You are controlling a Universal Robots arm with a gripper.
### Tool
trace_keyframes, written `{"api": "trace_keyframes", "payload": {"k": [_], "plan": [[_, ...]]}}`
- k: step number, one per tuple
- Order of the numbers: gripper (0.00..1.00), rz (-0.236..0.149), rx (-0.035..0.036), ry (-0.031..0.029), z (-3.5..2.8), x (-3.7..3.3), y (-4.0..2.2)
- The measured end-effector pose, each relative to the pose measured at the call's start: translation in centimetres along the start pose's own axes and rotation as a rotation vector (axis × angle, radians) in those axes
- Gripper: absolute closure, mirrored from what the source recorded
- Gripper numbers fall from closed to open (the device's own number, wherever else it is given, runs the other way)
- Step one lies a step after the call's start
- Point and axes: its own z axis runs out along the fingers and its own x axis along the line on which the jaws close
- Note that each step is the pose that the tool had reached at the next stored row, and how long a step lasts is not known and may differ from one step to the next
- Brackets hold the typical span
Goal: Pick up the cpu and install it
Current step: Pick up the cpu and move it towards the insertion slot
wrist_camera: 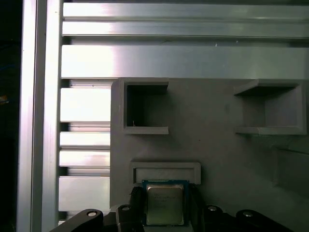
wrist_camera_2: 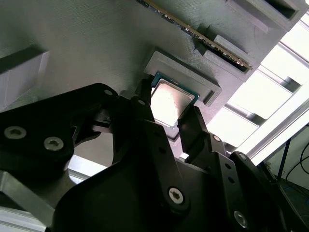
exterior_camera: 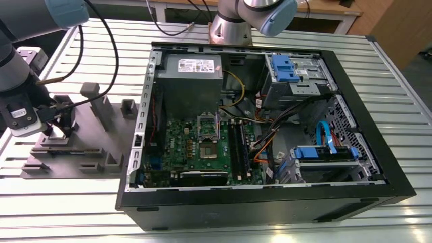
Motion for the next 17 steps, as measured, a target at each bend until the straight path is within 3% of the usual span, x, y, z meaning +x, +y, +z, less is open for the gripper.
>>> {"api": "trace_keyframes", "payload": {"k": [17], "plan": [[0.53, 0.0, 0.0, 0.0001, 0.11, 0.01, -0.01]]}}
